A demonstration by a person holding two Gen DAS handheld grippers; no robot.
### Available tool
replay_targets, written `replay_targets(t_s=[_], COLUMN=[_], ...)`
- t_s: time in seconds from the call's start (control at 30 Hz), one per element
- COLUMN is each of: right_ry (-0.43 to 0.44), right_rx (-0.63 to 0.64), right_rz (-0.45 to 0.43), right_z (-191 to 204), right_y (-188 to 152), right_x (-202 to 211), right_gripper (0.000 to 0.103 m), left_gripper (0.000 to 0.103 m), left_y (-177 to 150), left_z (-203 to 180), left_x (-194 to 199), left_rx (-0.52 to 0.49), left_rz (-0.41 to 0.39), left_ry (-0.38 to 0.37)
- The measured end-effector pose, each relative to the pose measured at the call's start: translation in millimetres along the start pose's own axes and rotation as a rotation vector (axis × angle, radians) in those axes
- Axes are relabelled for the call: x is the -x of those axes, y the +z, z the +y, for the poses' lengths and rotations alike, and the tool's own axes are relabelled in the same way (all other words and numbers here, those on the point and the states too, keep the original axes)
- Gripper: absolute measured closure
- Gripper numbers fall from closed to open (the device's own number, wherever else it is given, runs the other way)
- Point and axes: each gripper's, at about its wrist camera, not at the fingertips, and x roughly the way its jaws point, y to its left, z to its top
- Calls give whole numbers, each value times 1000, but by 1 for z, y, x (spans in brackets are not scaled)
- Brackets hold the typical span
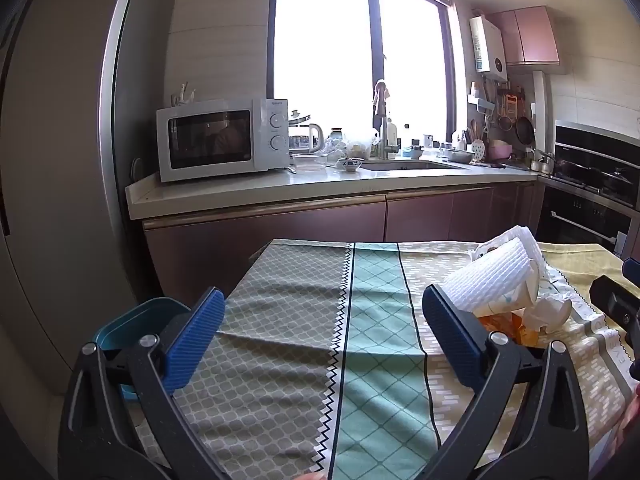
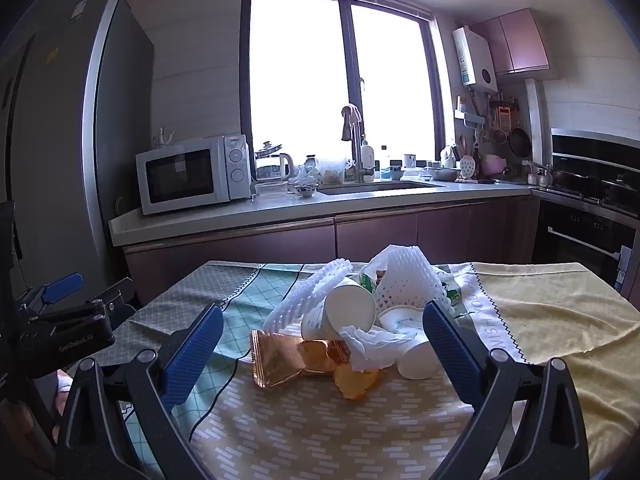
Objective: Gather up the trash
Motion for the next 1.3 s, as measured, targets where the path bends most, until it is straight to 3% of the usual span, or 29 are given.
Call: replay_targets(t_s=[0.47, 1.3], right_ry=[-5, -8], right_rx=[27, 27], right_rz=[-23, -41], right_z=[10, 11], right_y=[5, 5], right_x=[15, 21], right_gripper=[6, 7], left_gripper=[6, 6], left_y=[10, 3], left_z=[2, 8], left_x=[28, 30], left_rx=[-5, 13], left_rz=[-12, -37], left_ry=[-1, -3])
